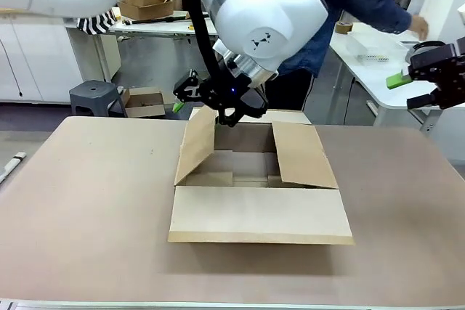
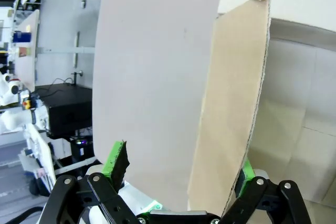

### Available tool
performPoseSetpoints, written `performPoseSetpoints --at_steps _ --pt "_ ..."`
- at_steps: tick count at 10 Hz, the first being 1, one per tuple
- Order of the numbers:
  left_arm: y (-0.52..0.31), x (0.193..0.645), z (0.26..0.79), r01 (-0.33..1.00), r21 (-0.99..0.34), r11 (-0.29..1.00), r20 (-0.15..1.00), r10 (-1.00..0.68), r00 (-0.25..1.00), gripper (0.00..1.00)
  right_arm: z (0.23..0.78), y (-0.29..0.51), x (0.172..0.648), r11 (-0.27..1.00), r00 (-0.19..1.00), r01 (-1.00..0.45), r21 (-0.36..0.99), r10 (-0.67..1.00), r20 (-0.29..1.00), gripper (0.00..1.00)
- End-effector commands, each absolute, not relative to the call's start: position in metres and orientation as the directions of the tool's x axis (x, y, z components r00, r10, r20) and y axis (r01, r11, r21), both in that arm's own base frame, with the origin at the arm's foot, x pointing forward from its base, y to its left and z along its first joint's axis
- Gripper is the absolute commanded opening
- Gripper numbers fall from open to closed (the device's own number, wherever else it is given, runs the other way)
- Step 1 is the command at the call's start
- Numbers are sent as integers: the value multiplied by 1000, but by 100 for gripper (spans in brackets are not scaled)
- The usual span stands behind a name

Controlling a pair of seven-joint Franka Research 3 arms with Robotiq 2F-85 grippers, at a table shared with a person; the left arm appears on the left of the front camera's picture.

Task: Pack the gift set into the box.
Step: Place both hands on the side flaps of the Package Box and spread them outward.

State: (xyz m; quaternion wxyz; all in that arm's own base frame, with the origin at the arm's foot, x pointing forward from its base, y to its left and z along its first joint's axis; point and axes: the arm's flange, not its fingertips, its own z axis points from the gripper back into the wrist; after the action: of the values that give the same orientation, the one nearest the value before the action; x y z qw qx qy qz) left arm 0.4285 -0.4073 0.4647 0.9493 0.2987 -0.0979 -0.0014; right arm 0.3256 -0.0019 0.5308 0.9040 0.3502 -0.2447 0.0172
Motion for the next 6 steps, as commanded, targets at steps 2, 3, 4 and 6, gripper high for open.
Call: performPoseSetpoints --at_steps 2,3,4,6 --pt "-348 422 457 2 440 898 130 -66 989 100 532 -3 328 740 873 -231 632 -128 470 100" --pt "-325 423 457 -17 395 918 143 -43 989 100 532 -3 328 740 873 -231 632 -128 470 100" --pt "-304 423 459 -7 334 943 146 -44 988 100 532 -3 328 740 873 -231 632 -128 470 100" --pt "-260 414 463 2 210 978 165 -37 986 100 532 -3 328 740 873 -231 632 -128 470 100"
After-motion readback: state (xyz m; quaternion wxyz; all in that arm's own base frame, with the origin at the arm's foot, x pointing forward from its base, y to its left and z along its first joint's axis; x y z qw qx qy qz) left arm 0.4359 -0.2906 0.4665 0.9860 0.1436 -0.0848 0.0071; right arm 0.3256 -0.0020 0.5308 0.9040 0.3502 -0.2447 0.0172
